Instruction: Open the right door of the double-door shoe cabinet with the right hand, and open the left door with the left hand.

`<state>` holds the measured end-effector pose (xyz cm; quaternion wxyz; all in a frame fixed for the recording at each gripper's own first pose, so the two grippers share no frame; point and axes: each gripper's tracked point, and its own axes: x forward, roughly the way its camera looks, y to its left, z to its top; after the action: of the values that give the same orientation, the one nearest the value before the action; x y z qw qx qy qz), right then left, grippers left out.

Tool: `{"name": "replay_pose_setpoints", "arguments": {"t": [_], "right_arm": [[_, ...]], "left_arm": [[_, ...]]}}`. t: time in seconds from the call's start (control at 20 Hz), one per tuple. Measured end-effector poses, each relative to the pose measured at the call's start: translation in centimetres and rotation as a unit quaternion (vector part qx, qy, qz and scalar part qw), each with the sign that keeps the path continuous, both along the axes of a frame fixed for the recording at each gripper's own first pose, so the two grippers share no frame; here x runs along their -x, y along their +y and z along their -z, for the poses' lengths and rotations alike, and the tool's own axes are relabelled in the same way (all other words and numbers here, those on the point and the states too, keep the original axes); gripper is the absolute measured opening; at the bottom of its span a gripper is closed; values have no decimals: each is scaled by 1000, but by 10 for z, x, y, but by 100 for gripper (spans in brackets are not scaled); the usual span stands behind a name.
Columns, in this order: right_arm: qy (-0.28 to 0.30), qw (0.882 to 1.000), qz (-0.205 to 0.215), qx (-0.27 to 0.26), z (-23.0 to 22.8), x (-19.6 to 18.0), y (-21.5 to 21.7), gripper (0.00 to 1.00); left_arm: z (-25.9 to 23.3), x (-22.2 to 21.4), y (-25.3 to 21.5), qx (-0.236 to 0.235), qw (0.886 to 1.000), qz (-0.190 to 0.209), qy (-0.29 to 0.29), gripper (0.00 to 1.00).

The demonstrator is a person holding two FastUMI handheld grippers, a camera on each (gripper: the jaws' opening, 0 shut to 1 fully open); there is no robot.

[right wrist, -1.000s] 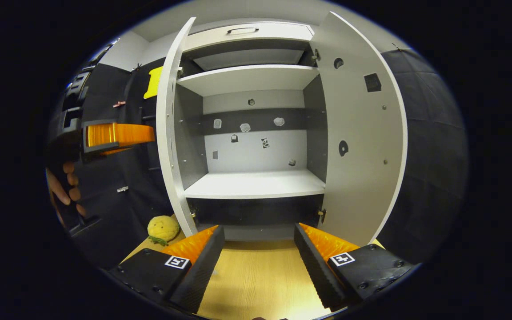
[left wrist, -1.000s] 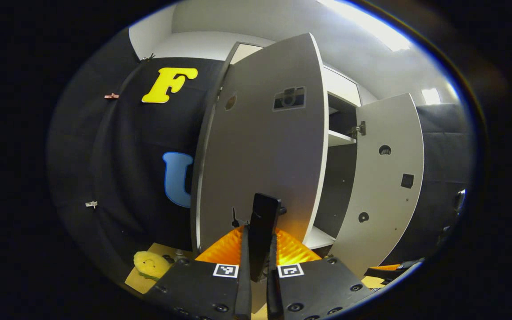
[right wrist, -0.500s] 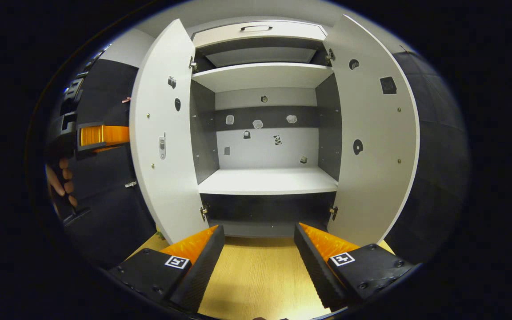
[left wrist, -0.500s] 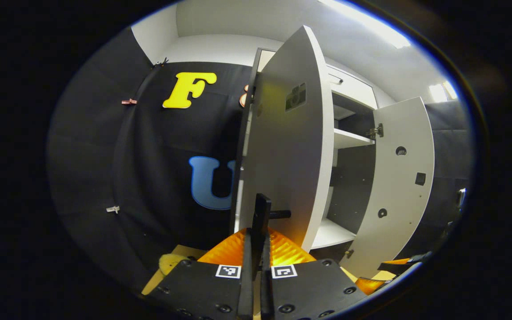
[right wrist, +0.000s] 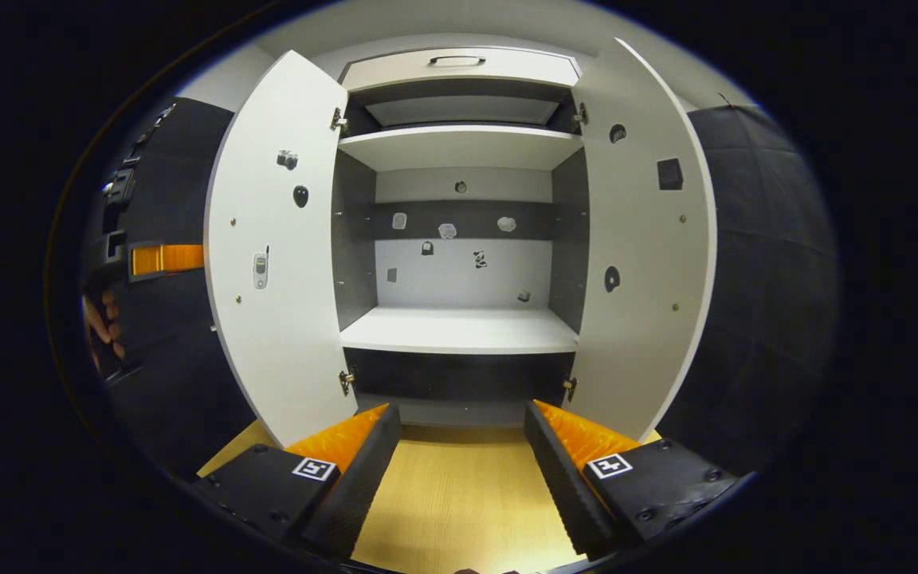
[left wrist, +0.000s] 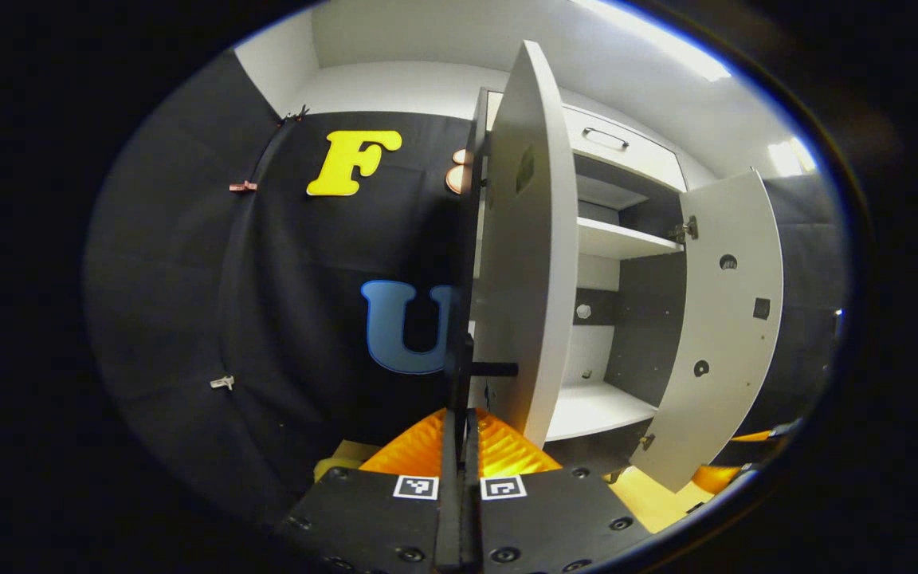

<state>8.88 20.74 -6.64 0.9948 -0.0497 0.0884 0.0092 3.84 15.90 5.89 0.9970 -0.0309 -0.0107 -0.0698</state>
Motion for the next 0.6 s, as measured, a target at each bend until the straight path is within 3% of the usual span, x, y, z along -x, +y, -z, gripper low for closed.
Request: {"name": "replay_pose_setpoints", "arguments": {"t": [0.2,0.4,0.5,0.6], "right_arm": [[-18,1000,6,-6,-16,4,-29,98],[-23,999,-7,-21,-29,13,-56,98],[-32,999,-18,-28,-42,24,-68,98],[-47,998,-30,-27,-55,36,-83,98]], "left_arm": [[-6,39,-3,3,1000,-25,0,5],[-3,72,-39,-19,999,-46,-12,5],[6,85,-65,-27,998,-58,-10,10],[21,97,-100,-18,999,-49,4,23]]}}
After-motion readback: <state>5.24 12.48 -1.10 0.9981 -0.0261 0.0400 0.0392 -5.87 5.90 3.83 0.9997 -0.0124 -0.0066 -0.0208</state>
